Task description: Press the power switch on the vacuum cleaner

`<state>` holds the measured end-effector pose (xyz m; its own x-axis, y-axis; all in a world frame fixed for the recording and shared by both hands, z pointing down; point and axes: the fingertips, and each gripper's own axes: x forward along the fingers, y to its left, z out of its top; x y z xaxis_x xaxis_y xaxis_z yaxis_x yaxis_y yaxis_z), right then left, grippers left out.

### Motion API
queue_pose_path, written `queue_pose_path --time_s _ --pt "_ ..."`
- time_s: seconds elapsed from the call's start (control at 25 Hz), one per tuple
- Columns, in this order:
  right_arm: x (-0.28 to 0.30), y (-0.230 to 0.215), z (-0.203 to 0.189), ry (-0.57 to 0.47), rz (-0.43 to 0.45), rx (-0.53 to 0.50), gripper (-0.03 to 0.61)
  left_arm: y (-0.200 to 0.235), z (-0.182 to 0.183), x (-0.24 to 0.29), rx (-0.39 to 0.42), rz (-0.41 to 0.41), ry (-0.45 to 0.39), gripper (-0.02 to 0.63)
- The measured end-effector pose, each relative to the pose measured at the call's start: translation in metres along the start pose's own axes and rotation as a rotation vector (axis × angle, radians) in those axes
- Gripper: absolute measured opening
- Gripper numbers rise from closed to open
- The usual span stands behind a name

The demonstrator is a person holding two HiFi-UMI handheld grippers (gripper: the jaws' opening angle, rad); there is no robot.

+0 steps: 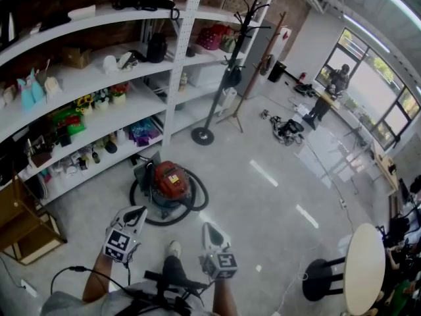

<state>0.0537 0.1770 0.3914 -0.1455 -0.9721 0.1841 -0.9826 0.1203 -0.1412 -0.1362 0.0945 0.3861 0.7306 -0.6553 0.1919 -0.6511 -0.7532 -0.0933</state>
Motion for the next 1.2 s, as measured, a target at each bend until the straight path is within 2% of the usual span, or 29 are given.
queue_pose_path --time_s 0.44,0.64,1.2 --pt "0.09 -0.052 0.028 0.018 0.07 -0.013 0.012 0.041 0.02 0.086 -0.026 0.047 -0.006 0.008" --pt "0.125 -0.071 0.04 0.032 0.105 -0.009 0.012 0.056 0.028 0.121 -0.014 0.071 0.002 0.008" --pt "0.211 -0.127 0.047 0.086 0.16 -0.008 0.012 0.083 0.03 0.204 -0.021 0.106 0.048 0.008"
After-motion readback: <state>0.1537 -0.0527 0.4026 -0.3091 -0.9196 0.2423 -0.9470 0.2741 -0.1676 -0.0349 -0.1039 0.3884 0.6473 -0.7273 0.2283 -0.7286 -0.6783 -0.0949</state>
